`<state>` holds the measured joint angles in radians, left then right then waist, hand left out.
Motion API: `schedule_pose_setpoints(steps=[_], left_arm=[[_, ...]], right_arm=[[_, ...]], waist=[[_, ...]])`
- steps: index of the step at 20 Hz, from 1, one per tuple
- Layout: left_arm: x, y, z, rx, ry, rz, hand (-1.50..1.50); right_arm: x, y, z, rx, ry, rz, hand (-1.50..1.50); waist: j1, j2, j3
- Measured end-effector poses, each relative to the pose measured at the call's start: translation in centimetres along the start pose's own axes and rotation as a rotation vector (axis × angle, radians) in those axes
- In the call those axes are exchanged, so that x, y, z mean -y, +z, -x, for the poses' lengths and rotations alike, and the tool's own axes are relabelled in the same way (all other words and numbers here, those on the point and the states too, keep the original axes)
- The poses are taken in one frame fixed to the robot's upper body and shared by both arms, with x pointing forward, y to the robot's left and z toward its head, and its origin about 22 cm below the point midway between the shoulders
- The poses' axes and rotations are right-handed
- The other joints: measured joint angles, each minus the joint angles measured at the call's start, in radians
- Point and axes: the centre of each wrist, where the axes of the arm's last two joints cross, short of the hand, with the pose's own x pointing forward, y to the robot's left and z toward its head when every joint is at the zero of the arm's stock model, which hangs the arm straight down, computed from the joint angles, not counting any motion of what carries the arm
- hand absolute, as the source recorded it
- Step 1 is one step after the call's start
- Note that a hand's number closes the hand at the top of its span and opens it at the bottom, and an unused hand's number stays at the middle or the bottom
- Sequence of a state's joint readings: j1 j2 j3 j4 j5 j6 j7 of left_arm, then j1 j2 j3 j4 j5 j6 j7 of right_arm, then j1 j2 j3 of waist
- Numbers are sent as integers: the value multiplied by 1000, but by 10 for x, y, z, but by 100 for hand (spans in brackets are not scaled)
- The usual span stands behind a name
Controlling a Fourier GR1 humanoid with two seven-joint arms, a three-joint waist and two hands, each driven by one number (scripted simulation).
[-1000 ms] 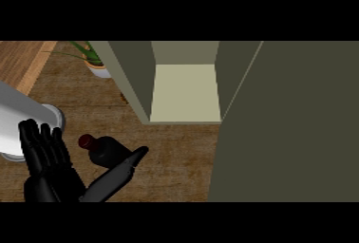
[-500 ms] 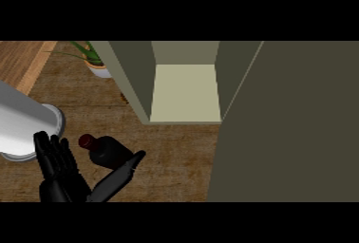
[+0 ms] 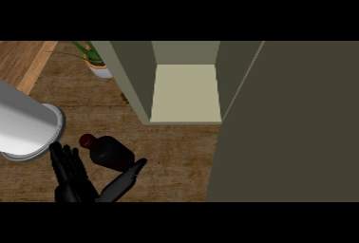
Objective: Pick up the wine, place it into the cabinet and close the cabinet
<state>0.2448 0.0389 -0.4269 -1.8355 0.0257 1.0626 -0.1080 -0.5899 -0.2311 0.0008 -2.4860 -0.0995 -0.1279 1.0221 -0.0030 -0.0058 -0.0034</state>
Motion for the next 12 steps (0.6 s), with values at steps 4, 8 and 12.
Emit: schedule_pose_setpoints(steps=[4, 8, 12], left_arm=[[-8, 0, 21, -23, 13, 7, -150], [-18, -10, 47, -36, 28, 4, -150], [-27, -14, 74, -48, 34, 1, -150]], right_arm=[[0, -1, -2, 9, 5, 3, -150], [-2, -1, -2, 14, 4, -7, -150], [-1, -1, -6, 22, 6, -4, -150]], waist=[[2, 0, 0], [1, 1, 1], [-3, 1, 1]])
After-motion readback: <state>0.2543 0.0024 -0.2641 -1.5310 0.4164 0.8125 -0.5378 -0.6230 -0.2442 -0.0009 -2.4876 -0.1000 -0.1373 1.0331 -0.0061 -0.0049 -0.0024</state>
